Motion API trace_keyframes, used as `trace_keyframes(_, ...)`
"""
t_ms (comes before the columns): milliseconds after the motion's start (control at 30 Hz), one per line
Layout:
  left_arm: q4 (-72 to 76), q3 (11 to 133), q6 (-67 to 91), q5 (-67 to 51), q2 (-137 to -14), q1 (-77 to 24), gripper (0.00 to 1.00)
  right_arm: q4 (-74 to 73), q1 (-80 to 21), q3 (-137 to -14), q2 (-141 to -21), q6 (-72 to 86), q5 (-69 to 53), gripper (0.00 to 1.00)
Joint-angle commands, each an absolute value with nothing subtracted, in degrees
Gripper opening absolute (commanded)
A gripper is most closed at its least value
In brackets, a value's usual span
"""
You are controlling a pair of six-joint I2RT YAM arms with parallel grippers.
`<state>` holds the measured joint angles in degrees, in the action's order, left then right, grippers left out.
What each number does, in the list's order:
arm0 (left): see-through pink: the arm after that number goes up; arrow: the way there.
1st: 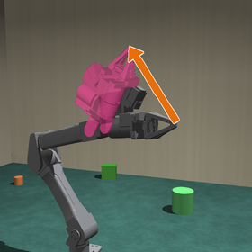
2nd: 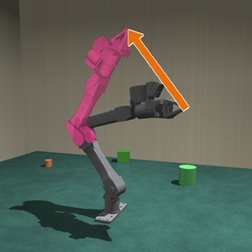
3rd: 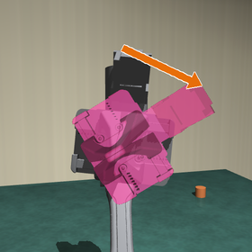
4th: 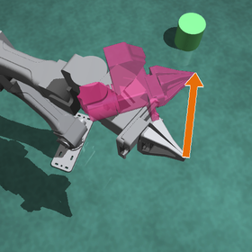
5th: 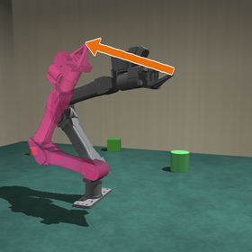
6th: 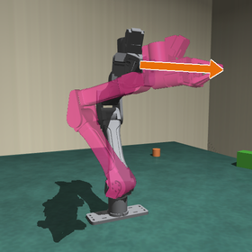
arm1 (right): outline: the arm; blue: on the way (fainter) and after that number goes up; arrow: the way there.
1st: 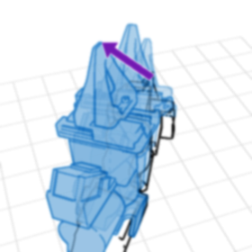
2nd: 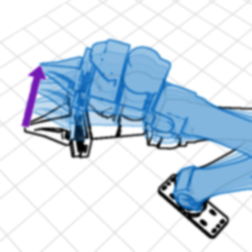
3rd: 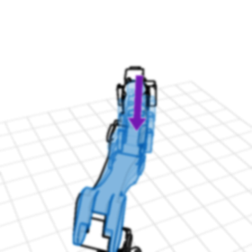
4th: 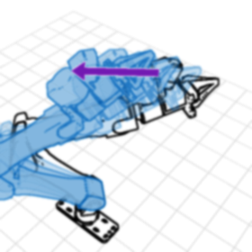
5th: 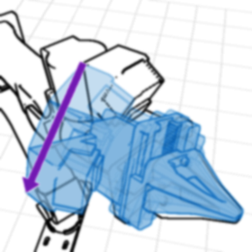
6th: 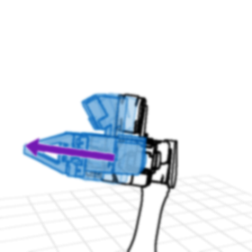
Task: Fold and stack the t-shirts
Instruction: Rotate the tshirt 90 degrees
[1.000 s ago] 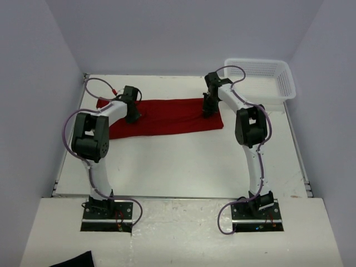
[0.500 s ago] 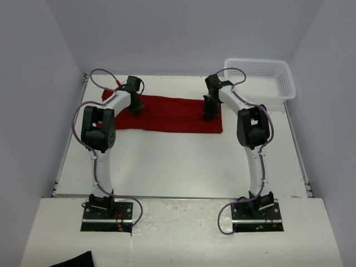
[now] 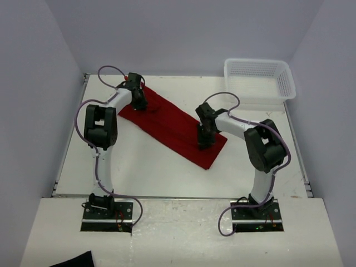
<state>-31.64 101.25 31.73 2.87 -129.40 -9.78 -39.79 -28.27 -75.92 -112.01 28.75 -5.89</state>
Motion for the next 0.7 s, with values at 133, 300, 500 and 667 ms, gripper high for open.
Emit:
trace_keyframes(133,-30.4,104.4,26.8,-8.6,-135.3,-11.0,0.0,-33.5,-39.8,-60.4,-103.1,35.2,-5.8,0.0)
trace_keyframes(300,-29.9,109.2,24.5,-13.6,-138.2,-12.5,0.0,-30.5,-47.8,-59.3,-102.9,37.8,-6.2,0.0)
trace_keyframes(500,-29.4,114.9,22.8,-19.8,-141.9,-14.1,0.0,-32.5,-56.1,-68.5,-110.6,38.6,-5.6,0.0)
trace_keyframes(667,-28.7,119.2,22.3,-24.0,-144.7,-14.9,0.0,-34.2,-60.6,-75.0,-114.6,38.8,-5.9,0.0)
